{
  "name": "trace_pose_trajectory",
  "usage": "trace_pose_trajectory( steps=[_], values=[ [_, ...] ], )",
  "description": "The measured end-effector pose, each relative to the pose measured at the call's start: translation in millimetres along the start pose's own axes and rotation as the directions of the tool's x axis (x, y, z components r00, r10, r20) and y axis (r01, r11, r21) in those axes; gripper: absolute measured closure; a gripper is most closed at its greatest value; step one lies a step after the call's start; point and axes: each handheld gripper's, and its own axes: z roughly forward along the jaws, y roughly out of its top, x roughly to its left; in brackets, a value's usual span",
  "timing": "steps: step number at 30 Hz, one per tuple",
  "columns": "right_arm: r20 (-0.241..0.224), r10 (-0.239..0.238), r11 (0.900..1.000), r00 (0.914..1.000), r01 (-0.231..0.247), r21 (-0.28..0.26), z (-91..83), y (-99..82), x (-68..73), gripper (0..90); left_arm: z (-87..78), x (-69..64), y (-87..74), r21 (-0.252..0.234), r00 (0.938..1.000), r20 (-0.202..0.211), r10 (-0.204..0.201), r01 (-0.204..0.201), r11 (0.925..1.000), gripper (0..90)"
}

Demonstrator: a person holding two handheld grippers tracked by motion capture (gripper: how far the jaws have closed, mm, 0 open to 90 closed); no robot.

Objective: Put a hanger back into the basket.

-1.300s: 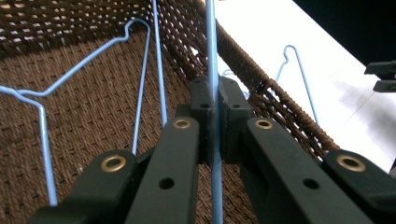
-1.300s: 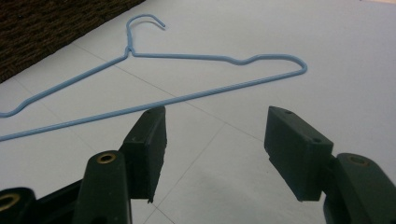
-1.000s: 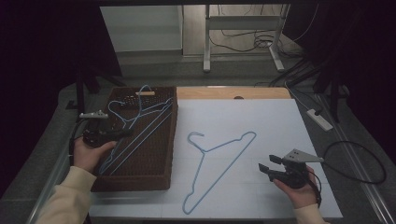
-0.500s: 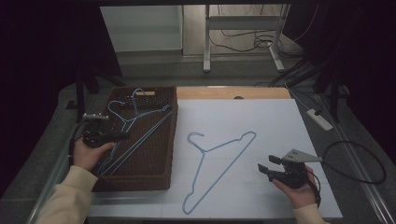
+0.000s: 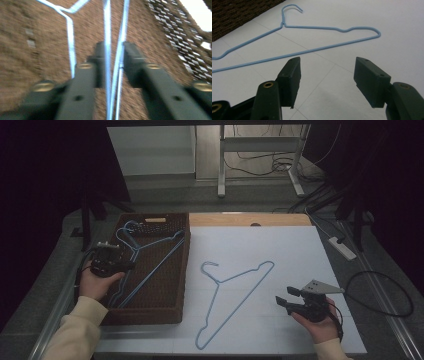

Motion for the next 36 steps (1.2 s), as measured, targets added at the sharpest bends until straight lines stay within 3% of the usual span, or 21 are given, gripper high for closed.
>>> trace_pose_trajectory(
  steps=[3,6,9,13,14,15,17,18,20,21,23,27,30,33,36],
  values=[
    [0.0,-0.001,1.0,1.0,0.001,-0.002,0.1,-0.1,-0.4,39.7,-8.7,-3.1,0.2,-0.056,0.9998,-0.012,0.016,-0.017,0.9983,51.1],
    [0.0,0.0,1.0,1.0,0.0,-0.003,0.1,-0.1,-0.6,39.6,-19.8,-8.3,0.0,-0.109,0.9993,0.006,0.036,-0.035,0.9934,44.9],
    [0.002,-0.003,1.0,1.0,0.003,-0.003,0.0,0.2,0.1,39.5,-32.5,-16.5,-0.8,-0.165,0.9974,0.029,0.066,-0.06,0.9844,42.0],
    [0.001,-0.002,1.0,1.0,0.002,-0.003,0.3,0.3,0.7,39.5,-50.0,-32.5,-4.5,-0.237,0.9897,0.085,0.116,-0.093,0.9671,39.8],
    [0.001,-0.002,1.0,1.0,0.002,-0.002,0.4,0.3,0.8,39.5,-50.0,-32.5,-4.5,-0.237,0.9897,0.085,0.116,-0.093,0.9671,39.5],
    [0.001,-0.003,1.0,1.0,0.003,-0.001,0.5,0.3,0.9,39.5,-55.8,-40.7,-7.2,-0.259,0.9857,0.102,0.134,-0.104,0.9604,39.1],
    [0.001,-0.006,1.0,1.0,0.006,0.0,0.7,0.3,1.2,39.5,-57.6,-43.9,-8.4,-0.268,0.9839,0.109,0.141,-0.108,0.9575,38.9],
    [0.0,-0.005,1.0,1.0,0.005,0.0,0.9,0.4,1.3,39.4,-61.8,-54.6,-13.1,-0.295,0.9775,0.139,0.158,-0.112,0.949,39.0],
    [-0.001,-0.006,1.0,1.0,0.006,0.0,1.1,0.6,1.2,39.4,-64.1,-64.1,-16.2,-0.304,0.9714,0.152,0.183,-0.13,0.9437,38.6],
    [-0.001,-0.006,1.0,1.0,0.006,0.0,1.2,0.7,1.2,39.4,-64.1,-64.1,-16.2,-0.304,0.9714,0.152,0.183,-0.13,0.9437,38.5],
    [-0.002,-0.009,1.0,1.0,0.009,-0.001,1.1,1.1,1.3,39.4,-66.8,-79.7,-20.7,-0.326,0.9606,0.186,0.207,-0.138,0.9352,38.2],
    [-0.006,-0.01,0.9999,0.9999,0.01,-0.002,0.1,1.5,1.4,39.1,-66.1,-95.9,-23.7,-0.333,0.9512,0.199,0.235,-0.16,0.9293,37.5],
    [-0.006,-0.017,0.9999,0.9998,0.017,-0.002,-0.3,2.1,2.1,39.0,-64.6,-108.0,-27.7,-0.358,0.943,0.235,0.236,-0.142,0.9229,37.8],
    [-0.007,-0.021,0.9998,0.9998,0.021,-0.003,-0.6,2.3,2.3,38.9,-63.3,-117.3,-30.2,-0.36,0.9388,0.229,0.257,-0.164,0.9184,37.7],
    [-0.009,-0.02,0.9998,0.9998,0.02,0.001,-0.1,2.0,1.9,38.8,-63.0,-122.9,-34.2,-0.374,0.933,0.246,0.263,-0.159,0.9137,37.5]
  ],
)
